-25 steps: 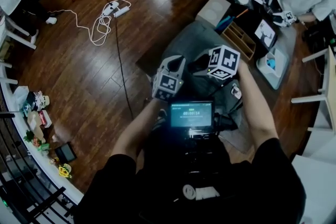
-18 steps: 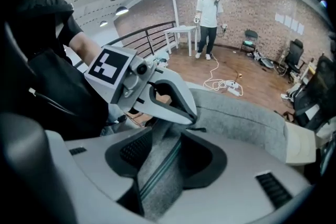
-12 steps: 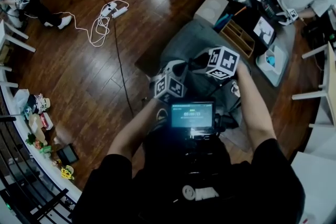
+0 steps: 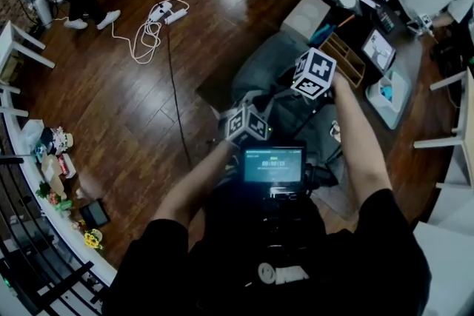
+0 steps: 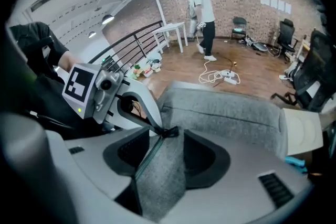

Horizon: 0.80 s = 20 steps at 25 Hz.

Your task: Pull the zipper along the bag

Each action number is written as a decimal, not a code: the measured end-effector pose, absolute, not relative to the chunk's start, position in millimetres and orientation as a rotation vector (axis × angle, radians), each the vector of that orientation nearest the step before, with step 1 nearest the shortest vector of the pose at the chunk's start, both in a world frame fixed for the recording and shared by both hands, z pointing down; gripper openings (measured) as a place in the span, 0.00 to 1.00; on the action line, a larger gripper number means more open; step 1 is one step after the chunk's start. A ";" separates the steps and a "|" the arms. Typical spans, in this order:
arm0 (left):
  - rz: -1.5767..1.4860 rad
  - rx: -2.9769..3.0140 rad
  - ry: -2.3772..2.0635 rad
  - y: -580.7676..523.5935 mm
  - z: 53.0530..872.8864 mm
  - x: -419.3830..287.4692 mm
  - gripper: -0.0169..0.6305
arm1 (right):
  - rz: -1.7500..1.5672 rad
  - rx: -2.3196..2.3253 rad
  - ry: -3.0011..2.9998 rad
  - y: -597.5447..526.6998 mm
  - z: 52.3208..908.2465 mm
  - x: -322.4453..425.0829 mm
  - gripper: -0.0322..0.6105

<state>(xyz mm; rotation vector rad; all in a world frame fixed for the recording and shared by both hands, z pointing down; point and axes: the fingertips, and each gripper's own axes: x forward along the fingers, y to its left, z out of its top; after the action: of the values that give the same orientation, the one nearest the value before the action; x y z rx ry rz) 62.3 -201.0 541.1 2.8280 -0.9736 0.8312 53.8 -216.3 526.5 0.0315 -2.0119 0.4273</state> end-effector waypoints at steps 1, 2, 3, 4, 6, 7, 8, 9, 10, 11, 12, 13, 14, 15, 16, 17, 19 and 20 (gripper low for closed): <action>0.830 2.823 -0.974 -200.2 541.8 62.2 0.02 | 0.441 0.010 -1.999 -216.8 526.5 52.4 0.42; 0.828 2.820 -0.975 -199.4 542.6 62.7 0.02 | 0.455 -0.006 -1.987 -217.9 525.9 50.6 0.42; 0.827 2.819 -0.977 -199.0 543.9 63.1 0.02 | 0.466 -0.016 -1.975 -219.2 525.0 48.3 0.42; 0.826 2.817 -0.980 -198.9 546.3 63.0 0.02 | 0.472 -0.026 -1.960 -220.0 524.5 45.7 0.42; 0.822 2.809 -0.985 -199.2 551.9 62.3 0.02 | 0.468 -0.044 -1.913 -220.0 527.7 42.7 0.42; 0.824 2.807 -0.982 -198.9 553.8 62.6 0.02 | 0.457 -0.050 -1.886 -220.1 531.9 43.0 0.42; 0.826 2.805 -0.977 -198.3 555.3 63.2 0.02 | 0.459 -0.050 -1.865 -220.7 536.3 43.8 0.39; 0.821 2.803 -0.972 -197.6 556.6 63.7 0.02 | 0.485 -0.044 -1.853 -221.5 539.0 44.3 0.38; 0.808 2.801 -0.969 -197.0 557.7 64.1 0.02 | 0.531 -0.041 -1.847 -220.8 539.5 44.1 0.38; 0.793 2.800 -0.970 -196.3 558.2 64.2 0.02 | 0.575 -0.049 -1.846 -217.9 538.4 42.8 0.37; 0.781 2.803 -0.972 -195.3 558.0 64.1 0.02 | 0.602 -0.068 -1.848 -213.5 536.6 40.4 0.38; 0.775 2.809 -0.975 -194.3 557.8 63.9 0.02 | 0.608 -0.088 -1.854 -209.6 535.2 37.8 0.37; 0.770 2.816 -0.978 -193.6 558.1 63.7 0.02 | 0.605 -0.104 -1.859 -207.0 533.9 35.9 0.37; 0.764 2.820 -0.980 -193.6 558.3 64.0 0.02 | 0.605 -0.117 -1.862 -205.1 532.3 35.4 0.36; 0.755 2.824 -0.982 -193.8 558.2 64.9 0.02 | 0.608 -0.131 -1.859 -203.4 529.8 36.4 0.33; 0.746 2.826 -0.983 -193.9 557.6 66.1 0.02 | 0.602 -0.144 -1.851 -201.8 527.5 38.7 0.33; 0.737 2.831 -0.988 -193.5 557.7 67.6 0.02 | 0.560 -0.162 -1.823 -199.1 527.0 43.8 0.33; 0.734 2.832 -0.991 -193.3 557.8 67.6 0.02 | 0.542 -0.170 -1.810 -197.5 528.0 44.7 0.33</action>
<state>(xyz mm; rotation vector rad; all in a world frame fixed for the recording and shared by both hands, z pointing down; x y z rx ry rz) 67.6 -193.3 557.8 2.8319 -0.9907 0.7344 44.7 -197.5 528.0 -0.1704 -1.8105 0.5424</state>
